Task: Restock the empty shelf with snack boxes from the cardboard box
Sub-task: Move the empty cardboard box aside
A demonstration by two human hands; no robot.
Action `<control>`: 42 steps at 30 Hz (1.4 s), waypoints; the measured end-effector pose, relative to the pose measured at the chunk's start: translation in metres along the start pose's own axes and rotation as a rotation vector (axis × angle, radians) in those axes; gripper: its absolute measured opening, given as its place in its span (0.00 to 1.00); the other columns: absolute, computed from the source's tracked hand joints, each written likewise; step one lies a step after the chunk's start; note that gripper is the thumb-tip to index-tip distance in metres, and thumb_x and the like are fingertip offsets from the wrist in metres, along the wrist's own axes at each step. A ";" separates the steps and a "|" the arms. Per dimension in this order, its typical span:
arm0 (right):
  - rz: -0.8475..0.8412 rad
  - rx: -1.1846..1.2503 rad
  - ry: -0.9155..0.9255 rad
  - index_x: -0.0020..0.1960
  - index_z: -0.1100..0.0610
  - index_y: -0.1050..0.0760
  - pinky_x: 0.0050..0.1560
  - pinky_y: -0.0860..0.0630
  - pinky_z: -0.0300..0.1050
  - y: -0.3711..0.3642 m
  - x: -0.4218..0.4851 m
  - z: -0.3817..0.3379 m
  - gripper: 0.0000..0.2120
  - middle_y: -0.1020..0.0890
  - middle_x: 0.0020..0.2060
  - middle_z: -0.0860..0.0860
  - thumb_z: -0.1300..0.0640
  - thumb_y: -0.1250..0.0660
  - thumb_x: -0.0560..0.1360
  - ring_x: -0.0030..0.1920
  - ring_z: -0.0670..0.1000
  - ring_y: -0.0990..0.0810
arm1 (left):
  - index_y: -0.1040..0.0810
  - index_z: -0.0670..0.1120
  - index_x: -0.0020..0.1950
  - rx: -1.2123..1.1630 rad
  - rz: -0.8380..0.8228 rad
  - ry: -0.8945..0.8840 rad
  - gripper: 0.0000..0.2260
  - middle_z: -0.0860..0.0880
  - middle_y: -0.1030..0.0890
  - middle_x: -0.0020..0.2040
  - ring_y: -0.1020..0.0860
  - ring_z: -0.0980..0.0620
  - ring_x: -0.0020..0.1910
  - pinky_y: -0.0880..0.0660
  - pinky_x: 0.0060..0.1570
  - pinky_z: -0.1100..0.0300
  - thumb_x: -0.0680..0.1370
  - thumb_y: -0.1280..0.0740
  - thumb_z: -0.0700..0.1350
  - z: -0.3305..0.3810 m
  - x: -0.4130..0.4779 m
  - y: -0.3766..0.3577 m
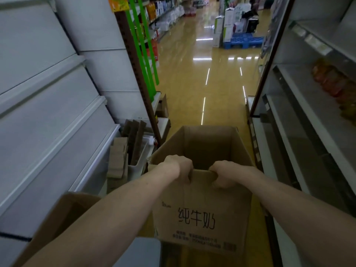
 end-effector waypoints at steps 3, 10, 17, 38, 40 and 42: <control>0.017 0.028 -0.026 0.63 0.49 0.26 0.54 0.23 0.45 0.038 0.035 0.024 0.16 0.23 0.50 0.48 0.55 0.33 0.76 0.52 0.50 0.23 | 0.24 0.50 0.49 0.032 0.011 -0.017 0.03 0.51 0.24 0.41 0.27 0.53 0.36 0.29 0.41 0.60 0.80 0.35 0.48 -0.011 0.048 0.038; 0.023 0.025 -0.020 0.63 0.49 0.26 0.53 0.23 0.44 0.140 0.132 0.095 0.16 0.23 0.53 0.49 0.55 0.33 0.76 0.53 0.50 0.23 | 0.21 0.48 0.54 0.025 0.092 -0.037 0.07 0.49 0.20 0.47 0.22 0.52 0.41 0.29 0.37 0.63 0.79 0.34 0.48 -0.037 0.174 0.122; 0.006 -0.032 0.007 0.61 0.48 0.26 0.57 0.24 0.46 0.248 0.230 0.172 0.15 0.24 0.51 0.47 0.54 0.32 0.75 0.53 0.49 0.24 | 0.21 0.48 0.53 -0.021 0.127 -0.028 0.07 0.51 0.22 0.42 0.23 0.53 0.41 0.33 0.32 0.64 0.78 0.33 0.49 -0.054 0.302 0.209; -0.128 -0.090 0.068 0.67 0.51 0.28 0.56 0.27 0.45 0.540 0.585 0.289 0.20 0.25 0.57 0.49 0.54 0.32 0.75 0.56 0.50 0.26 | 0.21 0.49 0.51 -0.153 0.063 0.057 0.06 0.52 0.23 0.39 0.24 0.54 0.37 0.29 0.35 0.63 0.78 0.32 0.49 -0.223 0.666 0.426; -0.139 -0.091 0.079 0.66 0.51 0.28 0.56 0.26 0.45 0.572 0.621 0.299 0.20 0.25 0.56 0.49 0.54 0.32 0.75 0.56 0.50 0.26 | 0.21 0.50 0.51 -0.175 0.048 0.090 0.06 0.52 0.23 0.40 0.22 0.53 0.39 0.27 0.37 0.62 0.78 0.32 0.50 -0.242 0.702 0.448; -0.147 -0.113 0.102 0.66 0.51 0.28 0.57 0.26 0.45 0.601 0.661 0.309 0.19 0.25 0.55 0.48 0.53 0.32 0.75 0.55 0.50 0.26 | 0.22 0.50 0.51 -0.204 0.032 0.119 0.06 0.52 0.22 0.40 0.22 0.53 0.40 0.27 0.37 0.62 0.77 0.32 0.50 -0.262 0.738 0.469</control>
Point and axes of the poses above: each hand's wrist, its own x-axis towards the middle knuckle, its own y-axis out of the back of the hand, z = x × y, the point moved 1 cm from there along x, towards the middle knuckle
